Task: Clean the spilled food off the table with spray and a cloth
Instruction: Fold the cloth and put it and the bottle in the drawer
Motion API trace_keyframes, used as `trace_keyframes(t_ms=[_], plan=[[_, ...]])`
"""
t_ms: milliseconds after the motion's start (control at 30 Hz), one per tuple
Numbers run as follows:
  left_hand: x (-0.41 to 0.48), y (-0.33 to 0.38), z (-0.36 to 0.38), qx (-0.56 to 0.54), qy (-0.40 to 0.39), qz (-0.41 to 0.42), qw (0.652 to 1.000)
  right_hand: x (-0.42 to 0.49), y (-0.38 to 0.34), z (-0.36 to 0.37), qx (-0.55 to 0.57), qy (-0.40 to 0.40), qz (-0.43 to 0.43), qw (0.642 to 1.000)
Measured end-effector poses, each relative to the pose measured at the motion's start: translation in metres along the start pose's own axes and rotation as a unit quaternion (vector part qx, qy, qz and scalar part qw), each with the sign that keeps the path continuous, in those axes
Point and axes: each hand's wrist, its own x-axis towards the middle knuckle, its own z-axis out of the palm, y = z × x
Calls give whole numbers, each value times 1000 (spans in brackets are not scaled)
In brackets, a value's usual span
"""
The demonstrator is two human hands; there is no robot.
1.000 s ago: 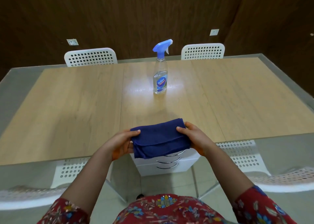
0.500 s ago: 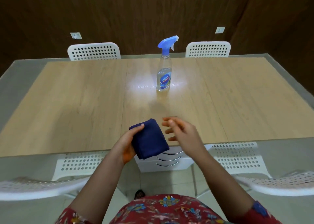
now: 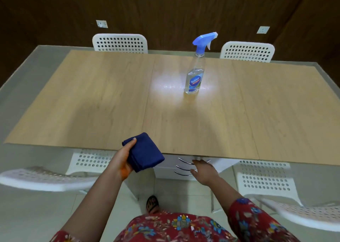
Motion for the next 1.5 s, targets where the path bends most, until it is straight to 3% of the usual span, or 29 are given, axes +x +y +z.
trace_keyframes(t_ms=[100,267,400,500,600,767,833,967,1000,1133,1200,1333,1500], plan=[[1,-4,-3,-4,5,-7,1000,15,4,8,-42,-12,16,999],[1,-12,-4,-4,29,-7,1000,14,-7,13,-21,-4,65,998],[1,-22,-1,20,34,-19,999,-17,-12,14,-19,-69,53,996],[1,-33,4,32,42,-30,998,-47,-7,17,72,-125,60,988],[1,-47,8,52,45,-43,997,-77,-8,16,214,-171,93,957],[0,-70,9,94,45,-68,992,-109,-10,8,287,-290,102,907],[-1,-79,10,104,46,-80,990,-111,-12,3,366,-262,100,887],[-3,-100,20,129,20,-120,984,-93,-24,3,474,-90,85,872],[-3,-105,23,132,5,-134,982,-87,-28,5,494,-88,84,861],[-2,-119,32,141,-43,-148,978,-68,-37,23,626,-116,111,763],[-1,-121,30,184,-40,-117,975,-62,-36,36,616,-69,146,771],[2,-119,10,255,-6,-60,965,-51,-35,54,529,-16,190,827],[0,-109,-8,241,22,-14,970,-36,-46,60,548,-68,187,812]])
